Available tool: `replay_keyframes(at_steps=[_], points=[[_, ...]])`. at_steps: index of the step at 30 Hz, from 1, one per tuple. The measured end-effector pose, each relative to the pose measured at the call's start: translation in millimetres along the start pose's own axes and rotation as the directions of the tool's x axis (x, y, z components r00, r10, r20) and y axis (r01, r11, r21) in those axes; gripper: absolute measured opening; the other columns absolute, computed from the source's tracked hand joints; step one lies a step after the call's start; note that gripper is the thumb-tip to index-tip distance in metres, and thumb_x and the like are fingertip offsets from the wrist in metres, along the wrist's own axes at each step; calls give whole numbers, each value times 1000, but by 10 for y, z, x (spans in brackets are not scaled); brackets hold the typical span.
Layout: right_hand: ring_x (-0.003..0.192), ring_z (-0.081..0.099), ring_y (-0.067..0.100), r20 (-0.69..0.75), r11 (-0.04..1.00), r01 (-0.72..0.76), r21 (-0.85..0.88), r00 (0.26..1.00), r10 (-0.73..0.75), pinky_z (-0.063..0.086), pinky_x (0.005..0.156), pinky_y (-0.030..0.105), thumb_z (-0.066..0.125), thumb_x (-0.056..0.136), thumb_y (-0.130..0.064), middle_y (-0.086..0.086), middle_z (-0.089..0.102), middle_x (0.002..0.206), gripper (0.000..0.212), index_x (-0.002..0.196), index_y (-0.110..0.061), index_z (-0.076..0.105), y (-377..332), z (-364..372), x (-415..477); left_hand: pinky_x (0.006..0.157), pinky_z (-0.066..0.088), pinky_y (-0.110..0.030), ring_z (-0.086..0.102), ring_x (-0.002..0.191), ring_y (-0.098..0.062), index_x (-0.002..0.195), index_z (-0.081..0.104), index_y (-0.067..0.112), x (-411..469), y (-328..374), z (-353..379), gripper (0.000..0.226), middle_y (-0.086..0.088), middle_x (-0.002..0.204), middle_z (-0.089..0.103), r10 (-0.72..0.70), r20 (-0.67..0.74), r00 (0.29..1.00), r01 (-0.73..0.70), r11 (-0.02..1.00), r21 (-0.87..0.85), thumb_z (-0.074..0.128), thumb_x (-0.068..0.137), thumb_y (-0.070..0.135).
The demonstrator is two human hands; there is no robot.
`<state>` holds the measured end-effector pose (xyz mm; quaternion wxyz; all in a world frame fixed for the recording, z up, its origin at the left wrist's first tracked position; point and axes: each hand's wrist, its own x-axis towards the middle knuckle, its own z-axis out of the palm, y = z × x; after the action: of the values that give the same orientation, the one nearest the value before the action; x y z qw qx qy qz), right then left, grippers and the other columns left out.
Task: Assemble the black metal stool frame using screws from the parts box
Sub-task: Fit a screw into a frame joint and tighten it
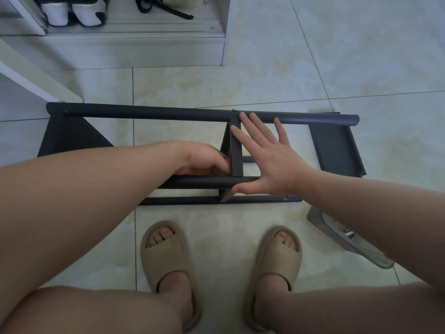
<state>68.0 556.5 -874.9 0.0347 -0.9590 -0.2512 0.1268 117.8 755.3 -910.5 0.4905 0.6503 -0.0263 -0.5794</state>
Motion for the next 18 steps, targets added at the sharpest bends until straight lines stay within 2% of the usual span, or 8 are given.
replay_keyframes(at_steps=[4,8,13,18], points=[[154,-20,19,-6,1000,1,-3,1000,-1,-10,122,58,33,68,-94,3,-18,169,122,163,-24,-2,-2,-2,-2,97,50,-35,67,97,-21,97,72,11,9,-5,-18,20,-6,101,74,-6,36,999,8,999,-50,52,94,6],[154,-21,18,2,1000,2,0,1000,-2,-11,122,58,33,68,-94,2,-19,168,123,163,-24,-3,1,0,5,76,52,-32,66,79,-14,105,74,16,26,-24,-35,19,-1,92,74,-83,19,996,83,996,15,58,95,21],[154,-21,18,-6,1000,1,2,1000,-1,-10,122,59,34,68,-95,2,-18,168,123,163,-24,-2,5,12,8,77,52,-28,68,80,-19,92,74,11,45,-31,-34,15,-5,84,75,-8,-35,999,10,998,55,59,91,8],[154,-20,18,-12,1000,2,1,1000,-2,-10,122,58,34,69,-94,2,-18,169,123,163,-24,-2,4,14,2,86,53,-28,70,89,-17,97,72,8,18,-37,-42,21,-5,93,75,8,34,999,-7,999,-34,54,92,0]])
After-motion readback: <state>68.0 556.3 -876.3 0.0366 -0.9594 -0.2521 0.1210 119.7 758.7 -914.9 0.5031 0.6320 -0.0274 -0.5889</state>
